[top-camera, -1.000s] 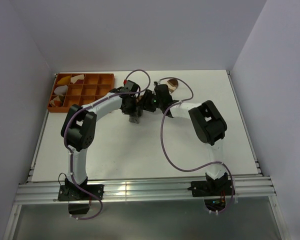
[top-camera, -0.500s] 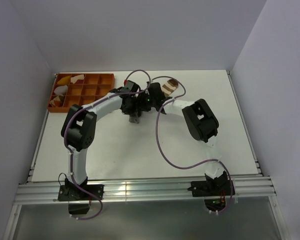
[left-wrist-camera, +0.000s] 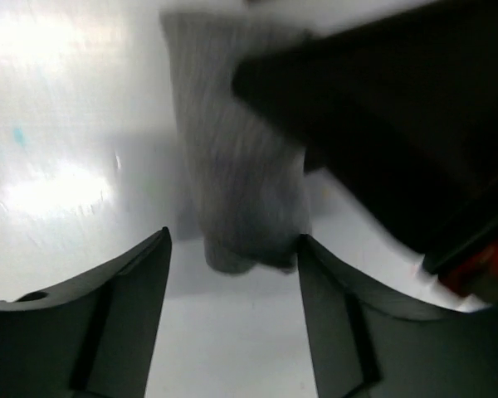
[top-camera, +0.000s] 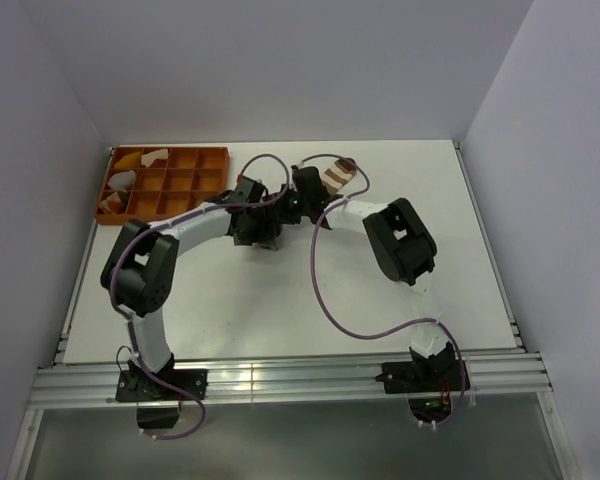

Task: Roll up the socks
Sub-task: Roll the sock at the center of the board.

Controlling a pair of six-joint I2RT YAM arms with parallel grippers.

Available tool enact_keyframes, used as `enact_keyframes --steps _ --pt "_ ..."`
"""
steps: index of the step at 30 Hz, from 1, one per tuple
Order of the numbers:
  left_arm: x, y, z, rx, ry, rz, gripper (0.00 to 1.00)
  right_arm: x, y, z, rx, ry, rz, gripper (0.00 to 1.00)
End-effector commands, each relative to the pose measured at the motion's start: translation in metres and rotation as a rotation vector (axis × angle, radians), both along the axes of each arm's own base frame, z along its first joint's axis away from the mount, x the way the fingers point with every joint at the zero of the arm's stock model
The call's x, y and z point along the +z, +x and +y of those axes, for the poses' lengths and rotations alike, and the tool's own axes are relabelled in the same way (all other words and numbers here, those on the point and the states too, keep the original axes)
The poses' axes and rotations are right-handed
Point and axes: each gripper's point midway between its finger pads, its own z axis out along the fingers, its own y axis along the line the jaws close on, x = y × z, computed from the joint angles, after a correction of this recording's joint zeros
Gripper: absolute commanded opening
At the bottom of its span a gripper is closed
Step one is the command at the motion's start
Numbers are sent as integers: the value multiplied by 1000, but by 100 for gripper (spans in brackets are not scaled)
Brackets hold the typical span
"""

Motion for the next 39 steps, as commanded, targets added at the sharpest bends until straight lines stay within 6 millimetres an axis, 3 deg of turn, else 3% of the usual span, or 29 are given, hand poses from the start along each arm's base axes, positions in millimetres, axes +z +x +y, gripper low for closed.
enact_keyframes --steps 1,4,5,7,13,23,31,39 --pt "33 -6 -5 29 -247 -36 69 -25 -23 -1 38 -41 70 0" --pt "40 -4 12 92 -379 -78 69 -24 -24 -1 45 -26 74 0" --pt "33 -10 17 103 -397 -67 69 -24 -26 0 55 -15 82 0" --pt "39 -3 22 129 -444 -109 69 -25 -25 -1 52 -10 83 0" --pt "49 4 20 141 -597 -171 68 -29 -30 -1 74 22 98 0" --pt "29 10 14 150 -642 -139 68 -30 -37 -9 70 72 133 0" --pt "2 -2 21 171 -601 -97 66 -31 -41 -11 68 83 135 0" --pt "-11 -3 10 143 -635 -54 65 -30 -42 -11 62 89 124 0"
